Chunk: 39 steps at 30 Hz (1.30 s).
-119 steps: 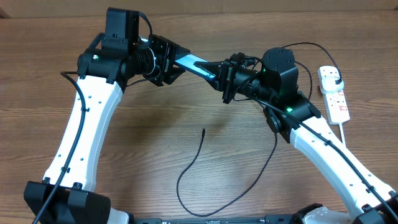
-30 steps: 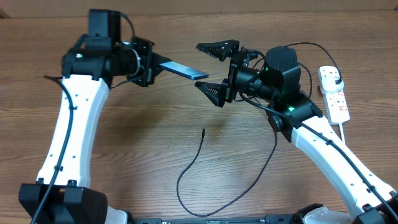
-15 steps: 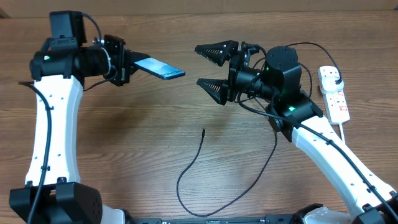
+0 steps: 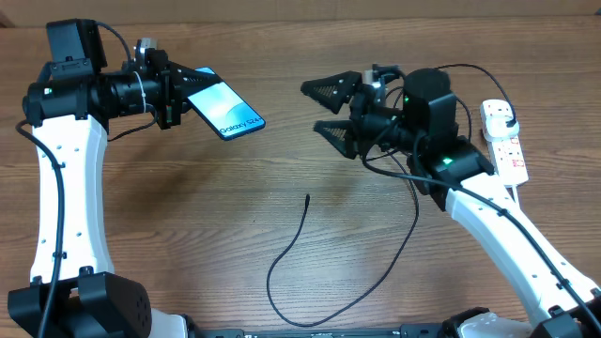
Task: Plug charger to phone and switch on socket
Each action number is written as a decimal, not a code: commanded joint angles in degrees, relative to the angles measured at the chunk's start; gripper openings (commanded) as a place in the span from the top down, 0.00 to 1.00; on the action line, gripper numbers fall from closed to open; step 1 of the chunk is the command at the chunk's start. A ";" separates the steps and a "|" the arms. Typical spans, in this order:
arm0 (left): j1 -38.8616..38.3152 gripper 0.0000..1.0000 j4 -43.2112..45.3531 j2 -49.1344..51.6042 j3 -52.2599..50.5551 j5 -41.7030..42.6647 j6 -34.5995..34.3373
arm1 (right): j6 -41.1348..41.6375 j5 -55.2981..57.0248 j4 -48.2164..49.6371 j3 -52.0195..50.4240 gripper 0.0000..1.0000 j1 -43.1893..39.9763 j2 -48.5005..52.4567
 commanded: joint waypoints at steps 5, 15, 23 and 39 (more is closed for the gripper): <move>1.44 0.96 0.33 0.02 0.24 5.97 2.62 | -10.60 1.92 -12.28 5.92 0.01 -4.83 -0.15; 4.11 0.96 0.33 0.02 0.24 5.92 2.64 | -21.92 16.24 -35.54 15.87 0.01 -3.93 -0.15; 4.48 0.96 0.33 0.02 0.24 5.49 2.64 | -27.08 25.88 -48.63 15.80 0.01 1.46 3.45; 4.48 0.96 0.28 0.02 0.24 5.46 2.67 | -24.98 34.53 -52.02 14.71 0.00 16.24 20.76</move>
